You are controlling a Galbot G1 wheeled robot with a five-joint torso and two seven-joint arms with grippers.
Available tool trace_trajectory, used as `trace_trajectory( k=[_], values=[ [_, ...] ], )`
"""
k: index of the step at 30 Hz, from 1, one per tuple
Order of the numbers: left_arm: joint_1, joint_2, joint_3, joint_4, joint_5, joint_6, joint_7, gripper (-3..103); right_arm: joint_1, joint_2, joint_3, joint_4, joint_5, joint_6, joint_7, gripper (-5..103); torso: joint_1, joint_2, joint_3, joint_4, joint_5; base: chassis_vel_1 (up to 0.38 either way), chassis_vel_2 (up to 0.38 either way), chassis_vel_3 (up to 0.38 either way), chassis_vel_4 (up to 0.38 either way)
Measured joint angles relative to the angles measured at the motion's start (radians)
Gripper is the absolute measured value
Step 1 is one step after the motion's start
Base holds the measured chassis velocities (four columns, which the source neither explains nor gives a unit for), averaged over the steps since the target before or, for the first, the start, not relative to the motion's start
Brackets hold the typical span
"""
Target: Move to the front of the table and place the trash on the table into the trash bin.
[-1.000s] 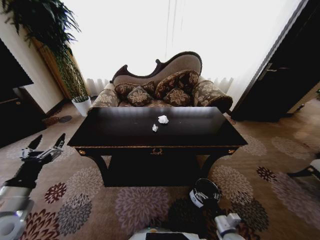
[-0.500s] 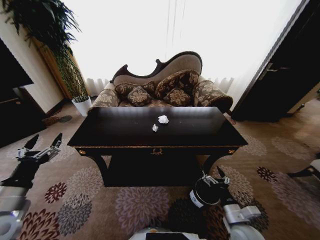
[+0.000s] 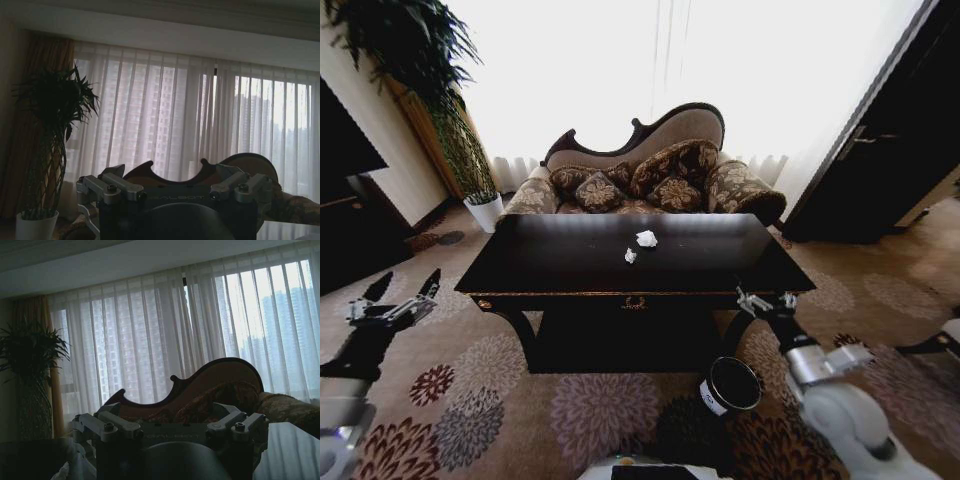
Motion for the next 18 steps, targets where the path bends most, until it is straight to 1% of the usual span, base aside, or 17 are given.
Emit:
trace_trajectory(
  k=[1,2,5,8,9,10,12,14,15,17,18],
  values=[
    [-0.005,0.008,0.012,0.005,0.007,0.001,0.000,100,0.006,-0.012,0.003,0.001,0.002,-0.005,0.001,100,0.000,0.000,0.000,-0.0006,0.0000,0.000,0.000,0.000,0.000],
    [-0.006,0.009,0.015,0.006,0.009,0.001,0.000,100,0.008,-0.015,0.003,0.001,0.002,-0.008,0.001,100,0.000,0.000,0.000,-0.0006,0.0001,0.000,0.000,0.000,0.000],
    [-0.009,0.016,0.028,0.011,0.018,0.002,0.000,100,0.036,-0.034,-0.009,0.004,0.002,-0.026,0.008,100,0.000,0.000,0.000,-0.0004,0.0001,0.000,0.000,0.000,0.000],
    [-0.012,0.018,0.047,0.012,0.034,0.002,0.001,100,0.085,-0.057,-0.038,0.006,0.005,-0.059,0.029,100,0.000,0.000,0.000,-0.0004,0.0000,0.000,0.000,0.000,0.000],
    [-0.009,0.012,0.057,0.012,0.054,0.000,0.005,100,0.124,-0.079,-0.075,0.008,0.021,-0.086,0.051,100,0.000,0.000,0.000,-0.0004,0.0002,0.000,0.000,0.000,0.000],
    [-0.009,0.012,0.057,0.012,0.054,0.000,0.005,100,0.124,-0.079,-0.075,0.008,0.021,-0.086,0.051,100,0.000,0.000,0.000,-0.0004,0.0002,0.000,0.000,0.000,0.000],
    [-0.005,0.004,0.066,0.011,0.075,-0.004,0.009,100,0.166,-0.112,-0.115,0.011,0.057,-0.122,0.084,100,0.000,0.000,0.000,0.0000,0.0000,0.000,0.000,0.000,0.000],
    [-0.002,-0.005,0.076,0.003,0.087,-0.006,0.014,100,0.216,-0.153,-0.155,0.003,0.087,-0.154,0.105,100,0.000,0.000,0.000,-0.0002,0.0000,0.000,0.000,0.000,0.000],
    [-0.002,-0.005,0.076,0.003,0.087,-0.006,0.014,100,0.216,-0.153,-0.155,0.003,0.087,-0.154,0.105,100,0.000,0.000,0.000,-0.0002,0.0000,0.000,0.000,0.000,0.000],
    [0.003,-0.015,0.081,-0.002,0.097,-0.007,0.016,100,0.282,-0.197,-0.201,-0.025,0.096,-0.164,0.109,100,0.000,0.000,0.000,-0.0004,0.0001,0.000,0.000,0.000,0.000],
    [0.004,-0.017,0.081,-0.002,0.099,-0.007,0.016,100,0.295,-0.205,-0.210,-0.031,0.098,-0.165,0.109,100,0.000,0.000,0.000,-0.0004,0.0001,0.000,0.000,0.000,0.000]
  ],
)
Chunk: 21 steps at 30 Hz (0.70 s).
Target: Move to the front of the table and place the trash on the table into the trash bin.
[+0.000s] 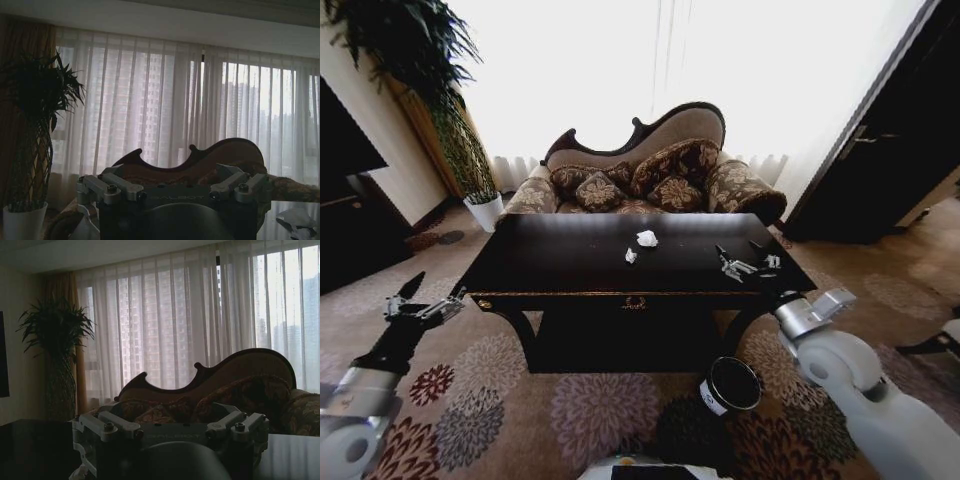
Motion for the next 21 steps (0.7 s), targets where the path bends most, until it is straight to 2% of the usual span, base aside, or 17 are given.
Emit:
trace_trajectory(
  k=[2,3,6,8,9,13,15,19,21],
  values=[
    [0.011,-0.011,0.000,-0.004,0.007,-0.003,0.001,100,0.090,-0.059,-0.064,-0.061,0.012,0.003,0.000,100,0.000,0.000,0.000,0.0002,0.0000,0.000,0.000,0.000,0.000],
    [0.011,-0.011,0.000,-0.004,0.007,-0.003,0.001,100,0.090,-0.059,-0.064,-0.061,0.012,0.003,0.000,100,0.000,0.000,0.000,0.0002,0.0000,0.000,0.000,0.000,0.000],
    [0.025,-0.019,-0.008,-0.011,0.008,-0.005,0.002,100,0.184,-0.117,-0.139,-0.144,0.015,0.019,-0.006,100,0.000,0.000,0.000,0.0002,0.0000,0.000,0.000,0.000,0.000],
    [0.035,-0.026,-0.017,-0.016,0.009,-0.007,0.003,100,0.271,-0.149,-0.219,-0.203,0.025,0.024,-0.006,100,0.000,0.000,0.000,0.0001,0.0000,0.000,0.000,0.000,0.000],
    [0.035,-0.026,-0.017,-0.016,0.009,-0.007,0.003,100,0.271,-0.149,-0.219,-0.203,0.025,0.024,-0.006,100,0.000,0.000,0.000,0.0001,0.0000,0.000,0.000,0.000,0.000],
    [0.046,-0.044,-0.021,-0.027,0.015,-0.008,0.004,100,0.425,-0.159,-0.391,-0.261,0.047,0.010,0.018,100,0.000,0.000,0.000,-0.0001,0.0001,0.000,0.000,0.000,0.000],
    [0.047,-0.047,-0.021,-0.028,0.016,-0.008,0.004,100,0.448,-0.157,-0.414,-0.266,0.048,0.009,0.018,100,0.000,0.000,0.000,0.0000,-0.0001,0.000,0.000,0.000,0.000],
    [0.059,-0.067,-0.021,-0.036,0.027,-0.009,0.005,100,0.645,-0.133,-0.599,-0.319,0.060,0.007,0.020,100,0.000,0.000,0.000,0.0003,0.0000,0.000,0.000,0.000,0.000],
    [0.060,-0.069,-0.022,-0.036,0.027,-0.009,0.006,100,0.684,-0.128,-0.639,-0.332,0.063,0.007,0.020,100,0.000,0.000,0.000,0.0001,-0.0002,0.000,0.000,0.000,0.000]
  ],
)
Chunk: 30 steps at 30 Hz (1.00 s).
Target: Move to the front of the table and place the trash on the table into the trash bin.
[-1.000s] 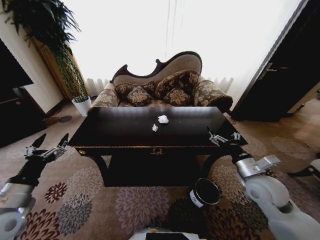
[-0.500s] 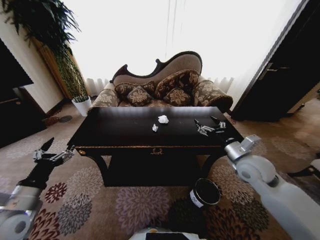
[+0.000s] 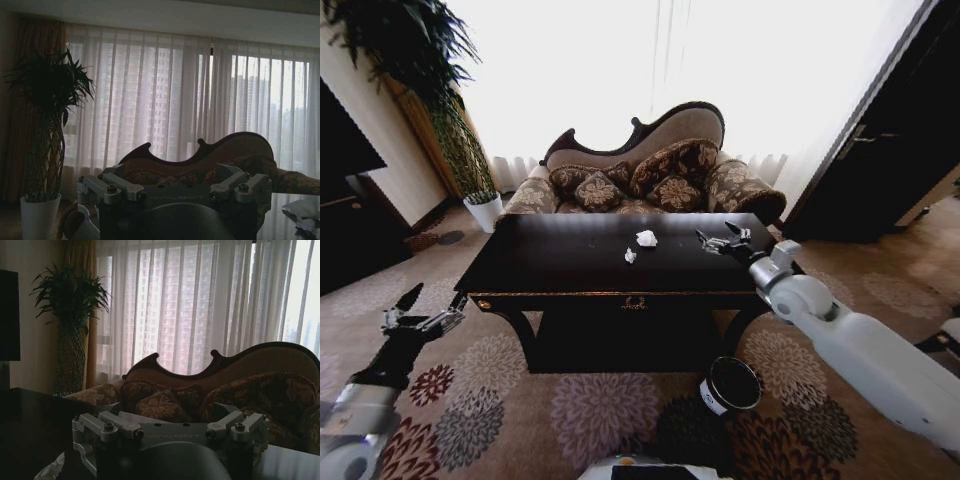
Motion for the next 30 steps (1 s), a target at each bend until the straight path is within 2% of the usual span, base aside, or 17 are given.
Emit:
trace_trajectory(
  k=[3,6,7,17,23,26,30],
  values=[
    [0.004,-0.007,-0.004,0.000,0.001,-0.001,0.002,100,0.104,0.028,-0.123,-0.040,0.011,0.000,0.001,100,0.000,0.000,0.000,0.0001,0.0002,0.000,0.000,0.000,0.000],
    [0.007,-0.010,-0.005,0.000,0.002,-0.002,0.003,100,0.143,0.043,-0.169,-0.054,0.015,-0.001,0.002,100,0.000,0.000,0.000,0.0001,0.0000,0.000,0.000,0.000,0.000],
    [0.008,-0.014,-0.006,0.000,0.003,-0.004,0.004,100,0.194,0.066,-0.224,-0.070,0.019,-0.006,0.006,100,0.000,0.000,0.000,0.0000,0.0001,0.000,0.000,0.000,0.000],
    [0.015,-0.025,-0.015,0.004,0.006,-0.006,0.006,100,0.399,0.179,-0.426,-0.207,0.001,-0.007,0.013,100,0.000,0.000,0.000,0.0001,-0.0001,0.000,0.000,0.000,0.000],
    [0.014,-0.024,-0.020,0.008,0.005,-0.007,0.007,100,0.446,0.230,-0.487,-0.297,-0.024,-0.013,0.044,100,0.000,0.000,0.000,0.0000,0.0002,0.000,0.000,0.000,0.000],
    [0.006,-0.023,-0.018,0.020,0.006,-0.007,0.007,100,0.470,0.265,-0.516,-0.353,-0.039,-0.047,0.102,100,0.000,0.000,0.000,0.0001,0.0001,0.000,0.000,0.000,0.000],
    [-0.001,-0.023,-0.013,0.030,0.009,-0.007,0.007,100,0.483,0.278,-0.533,-0.380,-0.027,-0.082,0.127,100,0.000,0.000,0.000,0.0000,0.0000,0.000,0.000,0.000,0.000]
  ],
)
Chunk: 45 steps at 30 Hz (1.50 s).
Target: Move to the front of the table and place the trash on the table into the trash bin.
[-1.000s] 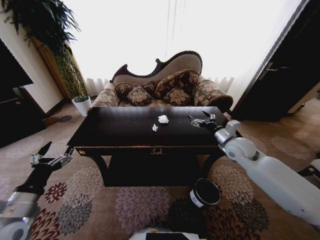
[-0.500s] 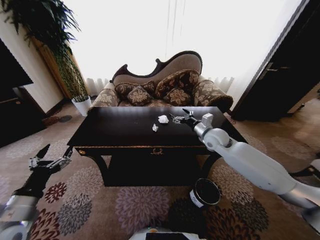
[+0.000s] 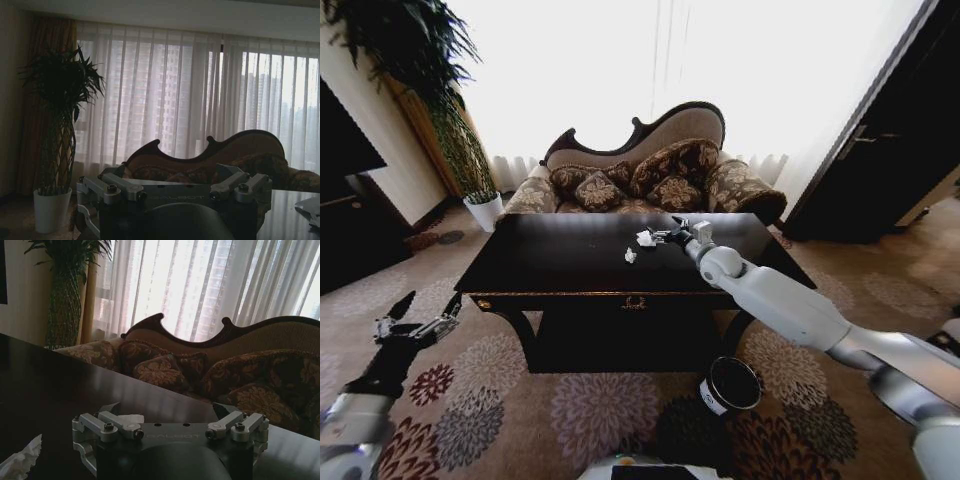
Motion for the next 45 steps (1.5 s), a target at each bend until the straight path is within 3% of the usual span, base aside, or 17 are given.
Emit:
trace_trajectory(
  k=[4,11,25,36,39,43,45],
  values=[
    [-0.007,0.000,0.008,0.011,0.009,-0.001,0.001,100,0.016,0.013,-0.018,-0.022,0.052,-0.040,0.032,100,0.000,0.000,0.000,-0.0002,0.0001,0.000,0.000,0.000,0.000],
    [-0.019,0.002,0.020,0.029,0.020,-0.002,0.002,100,0.039,0.061,-0.045,-0.053,0.126,-0.048,0.054,100,0.000,0.000,0.000,0.0000,0.0001,0.000,0.000,0.000,0.000],
    [-0.016,0.030,0.003,0.047,0.007,-0.008,0.003,100,0.076,0.141,-0.113,-0.155,0.085,-0.045,0.037,100,0.000,0.000,0.000,0.0001,0.0001,0.000,0.000,0.000,0.000],
    [-0.027,0.026,0.018,0.054,0.021,-0.009,0.005,100,0.065,0.147,-0.119,-0.186,0.081,-0.049,0.033,102,0.000,0.000,0.000,0.0000,0.0000,0.000,0.000,0.000,0.000],
    [-0.024,0.025,0.018,0.052,0.021,-0.010,0.007,100,0.060,0.145,-0.120,-0.185,0.079,-0.050,0.028,98,0.000,0.000,0.000,0.0000,0.0002,0.000,0.000,0.000,0.000],
    [-0.017,0.023,0.010,0.051,0.020,-0.012,0.010,100,0.055,0.142,-0.120,-0.184,0.074,-0.044,0.002,79,0.000,0.000,0.000,0.0000,0.0002,0.000,0.000,0.000,0.000],
    [-0.016,0.022,0.009,0.050,0.020,-0.012,0.010,100,0.054,0.142,-0.120,-0.183,0.074,-0.042,0.000,79,0.000,0.000,0.000,0.0000,0.0001,0.000,0.000,0.000,0.000]
  ],
)
